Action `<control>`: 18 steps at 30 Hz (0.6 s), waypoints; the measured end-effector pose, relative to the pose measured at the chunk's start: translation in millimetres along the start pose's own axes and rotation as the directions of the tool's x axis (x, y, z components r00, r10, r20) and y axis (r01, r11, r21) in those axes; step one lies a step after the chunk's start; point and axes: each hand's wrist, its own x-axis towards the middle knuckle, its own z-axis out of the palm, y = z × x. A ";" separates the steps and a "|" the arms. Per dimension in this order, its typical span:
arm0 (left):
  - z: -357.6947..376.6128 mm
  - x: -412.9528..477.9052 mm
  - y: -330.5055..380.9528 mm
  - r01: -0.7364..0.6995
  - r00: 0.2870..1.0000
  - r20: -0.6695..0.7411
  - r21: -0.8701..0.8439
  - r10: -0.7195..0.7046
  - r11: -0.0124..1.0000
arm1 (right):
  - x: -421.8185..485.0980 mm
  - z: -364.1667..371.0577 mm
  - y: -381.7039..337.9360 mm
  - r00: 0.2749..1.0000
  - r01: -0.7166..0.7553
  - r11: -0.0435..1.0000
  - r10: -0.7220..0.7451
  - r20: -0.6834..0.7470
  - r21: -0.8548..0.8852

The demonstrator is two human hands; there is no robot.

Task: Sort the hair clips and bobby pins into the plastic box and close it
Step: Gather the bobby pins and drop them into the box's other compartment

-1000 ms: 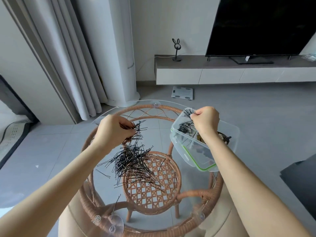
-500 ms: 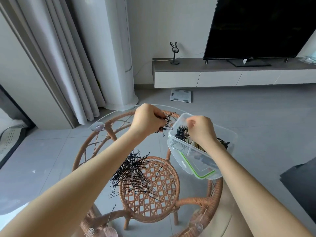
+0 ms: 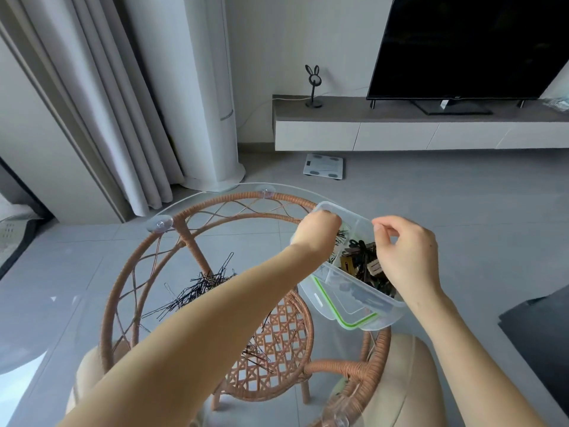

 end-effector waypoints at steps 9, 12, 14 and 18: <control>-29.1 14.9 -2.8 0.154 0.915 0.402 -0.248 -0.043 0.957 | -4.8 -3.5 -2.0 0.999 0.007 1.000 -0.007 0.039 0.015; -49.7 11.5 -7.3 0.310 0.882 0.463 -0.426 -0.090 0.850 | -6.5 -6.3 -11.2 0.998 -0.001 0.999 -0.001 0.057 0.033; -58.7 6.6 -13.4 0.351 0.875 0.480 -0.539 -0.064 0.766 | -10.0 -7.9 -18.9 0.997 0.000 0.999 -0.004 0.074 0.050; -73.1 -19.2 -37.1 0.301 0.951 0.283 -0.773 -0.121 0.558 | -28.9 -10.4 -41.1 0.981 -0.010 0.980 -0.029 0.191 0.201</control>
